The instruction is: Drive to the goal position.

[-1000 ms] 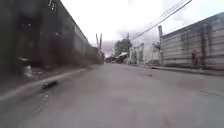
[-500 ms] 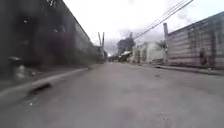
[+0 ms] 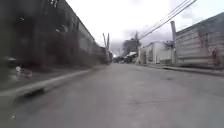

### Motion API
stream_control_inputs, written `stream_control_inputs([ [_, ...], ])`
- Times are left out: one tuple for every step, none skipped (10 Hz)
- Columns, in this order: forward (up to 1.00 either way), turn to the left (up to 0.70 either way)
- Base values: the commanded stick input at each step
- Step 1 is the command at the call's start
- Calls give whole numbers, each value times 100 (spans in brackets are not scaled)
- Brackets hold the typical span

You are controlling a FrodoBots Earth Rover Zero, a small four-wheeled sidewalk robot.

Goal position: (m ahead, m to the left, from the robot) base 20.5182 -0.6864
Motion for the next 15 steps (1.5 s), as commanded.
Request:
stream_control_inputs([
  [100,0],
  [100,0],
  [100,0],
  [100,0],
  [100,0],
  [100,0],
  [100,0],
  [100,0],
  [100,0],
  [100,0],
  [100,0],
  [100,-4],
  [100,-22],
  [100,-40],
  [100,-40],
])
